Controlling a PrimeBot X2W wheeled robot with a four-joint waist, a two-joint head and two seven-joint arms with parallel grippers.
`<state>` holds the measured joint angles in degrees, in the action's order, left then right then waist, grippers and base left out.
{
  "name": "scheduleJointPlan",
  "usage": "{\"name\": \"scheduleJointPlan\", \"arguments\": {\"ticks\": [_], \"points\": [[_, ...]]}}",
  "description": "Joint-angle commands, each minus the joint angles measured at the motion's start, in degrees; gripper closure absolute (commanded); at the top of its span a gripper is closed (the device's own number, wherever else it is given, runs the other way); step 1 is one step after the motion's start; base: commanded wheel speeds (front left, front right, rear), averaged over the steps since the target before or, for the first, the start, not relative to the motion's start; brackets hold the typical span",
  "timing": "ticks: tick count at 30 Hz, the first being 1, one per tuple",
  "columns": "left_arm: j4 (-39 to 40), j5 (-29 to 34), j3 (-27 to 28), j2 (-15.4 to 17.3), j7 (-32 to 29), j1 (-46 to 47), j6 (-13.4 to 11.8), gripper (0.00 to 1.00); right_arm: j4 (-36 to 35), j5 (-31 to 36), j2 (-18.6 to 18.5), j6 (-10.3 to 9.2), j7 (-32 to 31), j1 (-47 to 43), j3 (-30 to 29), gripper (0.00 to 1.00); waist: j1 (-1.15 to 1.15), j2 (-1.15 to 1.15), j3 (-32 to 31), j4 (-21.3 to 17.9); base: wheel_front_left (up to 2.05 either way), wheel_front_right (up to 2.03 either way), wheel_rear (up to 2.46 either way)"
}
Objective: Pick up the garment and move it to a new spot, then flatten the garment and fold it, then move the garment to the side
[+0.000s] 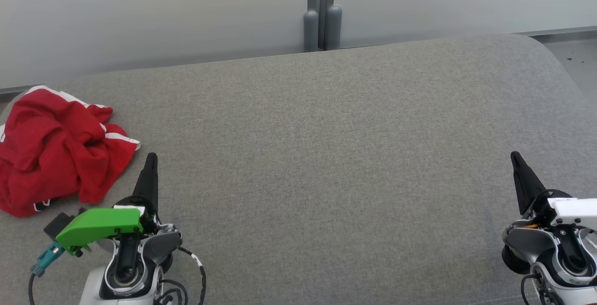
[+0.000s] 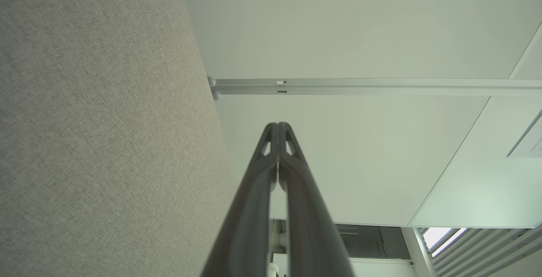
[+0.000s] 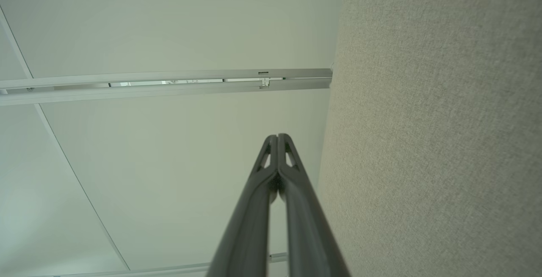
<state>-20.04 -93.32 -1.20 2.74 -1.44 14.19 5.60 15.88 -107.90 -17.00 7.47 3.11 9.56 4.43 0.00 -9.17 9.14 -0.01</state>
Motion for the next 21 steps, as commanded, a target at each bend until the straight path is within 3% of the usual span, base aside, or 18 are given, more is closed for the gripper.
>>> {"name": "scheduleJointPlan", "arguments": {"ticks": [1, 6, 7, 16, 21], "points": [[0.2, -0.3, 0.1, 0.3, -0.1, 0.4, 0.2, 1.0, -0.1, -0.3, -0.3, 0.05, 0.1, -0.9, 0.1, 1.0, 0.0, 0.0, 0.0, 0.0, 0.0, 0.0, 0.0], [0.2, -0.3, 0.1, 0.3, -0.1, 0.4, 0.2, 1.0, -0.2, -0.3, -0.4, 0.05, 0.2, -0.9, 0.1, 1.0, 0.0, 0.0, 0.0, 0.0, 0.0, 0.0, 0.0], [0.0, 0.0, 0.0, 0.0, 0.0, 0.0, 0.0, 0.0, 0.0, -0.2, 0.0, 0.0, 0.0, 0.0, 0.1, 0.0, 0.0, 0.0, 0.0, 0.0, 0.0, 0.0, 0.0], [-0.3, 0.7, -1.2, -0.1, 1.3, -2.7, 0.1, 0.0, 0.8, 1.6, 2.2, -0.01, 0.9, -1.7, 0.8, 0.0, 0.0, 0.11, -0.1, 0.0, 0.0, 0.0, 0.0], [1.1, 2.6, -1.5, -0.1, 2.3, -3.6, 0.1, 0.0, 0.2, 3.9, 3.1, -0.01, 1.7, -2.3, 0.5, 0.0, 0.0, 0.01, 0.0, 0.0, 0.0, 0.0, 0.0]]}}
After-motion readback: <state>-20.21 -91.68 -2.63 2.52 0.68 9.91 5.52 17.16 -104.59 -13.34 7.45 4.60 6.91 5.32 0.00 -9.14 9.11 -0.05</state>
